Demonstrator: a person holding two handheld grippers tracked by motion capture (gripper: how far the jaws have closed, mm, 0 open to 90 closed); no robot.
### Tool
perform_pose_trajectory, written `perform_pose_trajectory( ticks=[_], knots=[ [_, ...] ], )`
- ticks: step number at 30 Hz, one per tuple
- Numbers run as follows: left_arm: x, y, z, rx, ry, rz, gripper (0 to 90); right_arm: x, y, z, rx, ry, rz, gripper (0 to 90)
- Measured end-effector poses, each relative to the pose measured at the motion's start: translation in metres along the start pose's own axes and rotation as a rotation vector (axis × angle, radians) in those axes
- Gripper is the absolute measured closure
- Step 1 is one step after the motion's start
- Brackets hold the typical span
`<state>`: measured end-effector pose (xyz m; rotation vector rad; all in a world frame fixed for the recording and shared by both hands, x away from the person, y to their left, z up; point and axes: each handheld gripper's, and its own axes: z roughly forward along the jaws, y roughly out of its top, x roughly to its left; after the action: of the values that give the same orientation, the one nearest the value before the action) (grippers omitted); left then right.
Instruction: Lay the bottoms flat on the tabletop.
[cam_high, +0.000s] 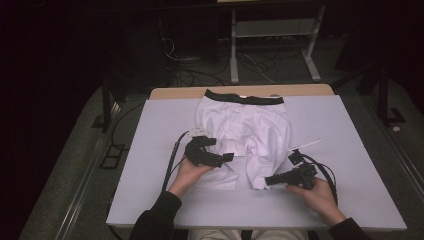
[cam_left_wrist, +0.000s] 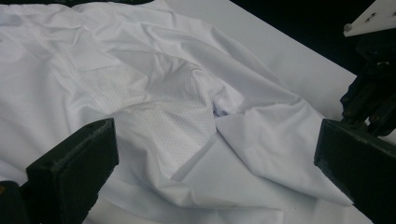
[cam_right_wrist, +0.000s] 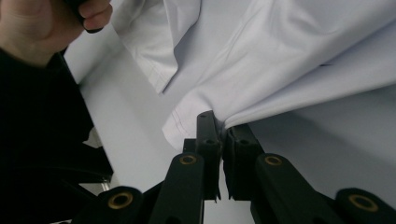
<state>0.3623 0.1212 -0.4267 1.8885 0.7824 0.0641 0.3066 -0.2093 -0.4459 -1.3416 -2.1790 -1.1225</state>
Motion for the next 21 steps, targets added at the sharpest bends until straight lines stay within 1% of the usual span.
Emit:
perform_pose_trajectory(
  ticks=[3,7,9,14,17,21],
  knots=[
    [0.0,0.0,0.0,0.003,0.001,0.001,0.0,-0.006,-0.003,-0.018,-0.022,0.0,0.012,85.6],
    [-0.001,0.0,0.001,0.006,-0.005,0.005,0.0,-0.014,-0.004,-0.039,-0.056,-0.023,0.038,85.6],
    [-0.003,0.0,0.002,0.008,-0.009,0.007,0.0,-0.019,-0.004,-0.048,-0.064,-0.017,0.052,85.5],
    [-0.006,0.001,0.004,0.025,-0.02,0.012,0.0,-0.03,-0.009,-0.065,-0.095,-0.01,0.082,85.2],
    [-0.008,0.002,0.005,0.036,-0.029,0.009,0.1,-0.035,-0.011,-0.075,-0.12,-0.006,0.091,86.3],
    [-0.015,0.003,0.01,0.064,-0.058,0.013,0.3,-0.038,-0.013,-0.083,-0.144,-0.018,0.099,87.2]
  ],
)
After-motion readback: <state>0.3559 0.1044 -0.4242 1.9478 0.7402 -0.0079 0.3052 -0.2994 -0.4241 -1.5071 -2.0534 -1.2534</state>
